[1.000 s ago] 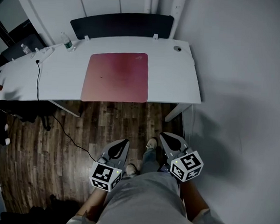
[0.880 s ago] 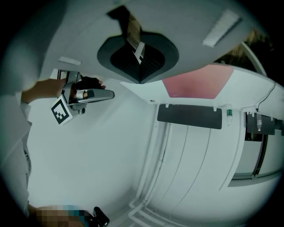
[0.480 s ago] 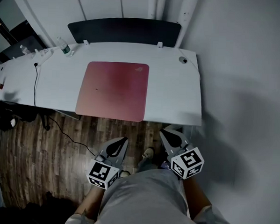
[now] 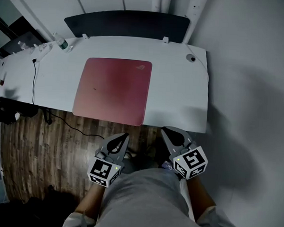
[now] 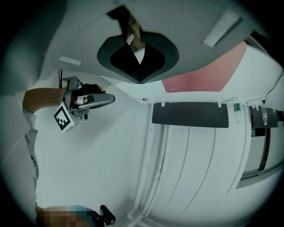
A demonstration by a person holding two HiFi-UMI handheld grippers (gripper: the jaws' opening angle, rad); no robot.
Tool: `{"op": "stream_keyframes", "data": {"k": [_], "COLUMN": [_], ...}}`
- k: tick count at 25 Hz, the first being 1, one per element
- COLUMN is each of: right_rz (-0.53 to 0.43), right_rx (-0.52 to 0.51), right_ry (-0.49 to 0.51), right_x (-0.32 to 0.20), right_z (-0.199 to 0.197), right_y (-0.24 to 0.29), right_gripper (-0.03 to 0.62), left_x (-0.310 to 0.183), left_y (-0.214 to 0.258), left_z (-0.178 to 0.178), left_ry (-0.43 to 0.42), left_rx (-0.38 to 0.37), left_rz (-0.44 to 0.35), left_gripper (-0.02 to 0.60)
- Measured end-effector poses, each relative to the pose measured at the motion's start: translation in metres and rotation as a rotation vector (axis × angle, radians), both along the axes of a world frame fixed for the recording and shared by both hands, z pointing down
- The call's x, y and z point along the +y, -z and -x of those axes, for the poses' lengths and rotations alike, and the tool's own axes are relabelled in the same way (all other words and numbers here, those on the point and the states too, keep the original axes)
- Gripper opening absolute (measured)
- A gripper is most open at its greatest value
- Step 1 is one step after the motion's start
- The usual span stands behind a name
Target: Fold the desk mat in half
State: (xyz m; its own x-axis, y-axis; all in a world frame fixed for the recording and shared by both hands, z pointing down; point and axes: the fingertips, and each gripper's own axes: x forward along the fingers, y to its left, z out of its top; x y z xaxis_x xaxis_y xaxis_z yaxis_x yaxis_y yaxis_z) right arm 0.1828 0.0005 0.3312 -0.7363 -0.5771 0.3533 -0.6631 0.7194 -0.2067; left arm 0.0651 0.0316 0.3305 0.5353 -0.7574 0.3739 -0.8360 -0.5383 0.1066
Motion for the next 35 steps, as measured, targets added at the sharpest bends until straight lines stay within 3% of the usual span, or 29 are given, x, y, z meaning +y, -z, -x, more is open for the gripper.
{"op": "stream_keyframes", "data": {"k": [12,27,35], "right_rz": [0.063,0.145,0.179], "right_rx": [0.013,0.014,0.004], "right_ry": [-0.069,-0.109,-0.112], "right_x": [-0.013,-0.020,-0.017], "right_z": [0.007,0.009,0.007], "right_y": [-0.040,-0.095,-0.117], "right_gripper": [0.007,0.006,0.007], "left_x": [-0.025,-0.041,-0.049], "left_y": [-0.057,-0.165,-0.200], "left_z": [-0.005,-0.014,-0.014], "left_ry": [-0.133,-0.186,-0.206], "left_rx": [-0.097,-0.190,-0.337], "left_rz": [0.075,0.195,0.189], "left_gripper": [0.020,0.049,0.092]}}
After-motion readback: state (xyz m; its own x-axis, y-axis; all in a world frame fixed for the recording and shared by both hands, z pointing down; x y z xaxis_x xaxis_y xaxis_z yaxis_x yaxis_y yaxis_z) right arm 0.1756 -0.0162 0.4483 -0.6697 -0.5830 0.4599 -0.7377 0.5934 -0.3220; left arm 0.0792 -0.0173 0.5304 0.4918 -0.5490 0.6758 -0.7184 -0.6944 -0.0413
